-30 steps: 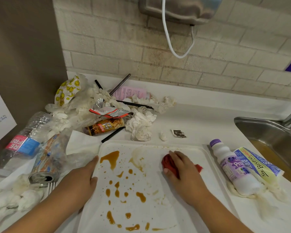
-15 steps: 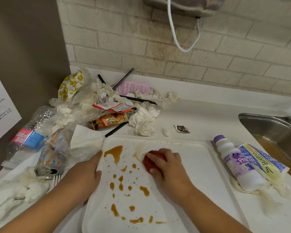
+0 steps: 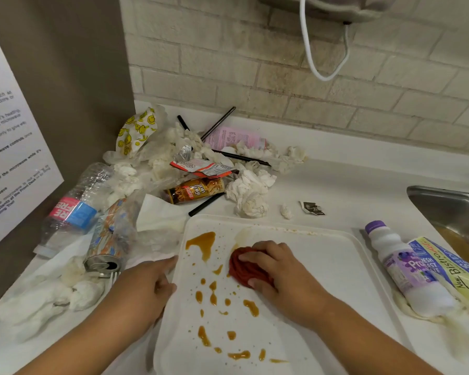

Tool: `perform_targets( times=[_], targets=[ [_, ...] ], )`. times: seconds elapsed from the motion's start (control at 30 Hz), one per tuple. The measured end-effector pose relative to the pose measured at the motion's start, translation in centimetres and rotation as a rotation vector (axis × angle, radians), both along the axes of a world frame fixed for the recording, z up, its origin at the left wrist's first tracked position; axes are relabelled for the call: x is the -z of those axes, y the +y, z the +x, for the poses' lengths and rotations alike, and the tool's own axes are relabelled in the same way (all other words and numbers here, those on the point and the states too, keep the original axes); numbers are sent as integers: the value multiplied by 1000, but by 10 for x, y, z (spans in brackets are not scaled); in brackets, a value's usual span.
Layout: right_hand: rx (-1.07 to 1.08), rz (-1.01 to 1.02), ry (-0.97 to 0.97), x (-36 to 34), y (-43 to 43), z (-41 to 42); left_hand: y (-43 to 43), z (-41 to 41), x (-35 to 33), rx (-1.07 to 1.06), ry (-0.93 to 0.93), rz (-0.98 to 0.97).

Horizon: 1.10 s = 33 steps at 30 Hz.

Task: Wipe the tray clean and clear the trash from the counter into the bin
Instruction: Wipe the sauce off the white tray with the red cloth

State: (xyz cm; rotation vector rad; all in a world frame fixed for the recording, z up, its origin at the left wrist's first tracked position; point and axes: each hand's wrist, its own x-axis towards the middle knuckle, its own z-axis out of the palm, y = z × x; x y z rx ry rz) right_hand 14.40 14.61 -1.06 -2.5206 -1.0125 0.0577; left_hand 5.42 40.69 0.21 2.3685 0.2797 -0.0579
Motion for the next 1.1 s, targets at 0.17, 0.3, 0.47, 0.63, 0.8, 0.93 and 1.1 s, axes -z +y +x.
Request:
perform_targets(
  times=[0.17, 0.3, 0.47, 0.63, 0.8, 0.93, 1.1],
  targets=[
    [324, 84, -31, 2, 11, 29, -1, 3, 4, -38, 15, -39],
    [100, 27, -25, 2, 34, 1, -3, -1, 6, -43, -5, -66],
    [-37, -51, 77, -8, 1, -7, -4, -7, 9, -33, -79, -31],
    [214, -12, -17, -6, 6, 3, -11, -37, 15, 0, -243, 76],
    [-93, -99, 80, -13, -7, -26, -17, -53, 31, 15, -305, 204],
    [20, -67, 80, -11, -41, -15, -21, -53, 31, -34, -352, 202],
    [107, -53, -13, -3, -18, -41, -25, -56, 28, -56, -373, 201]
  ],
)
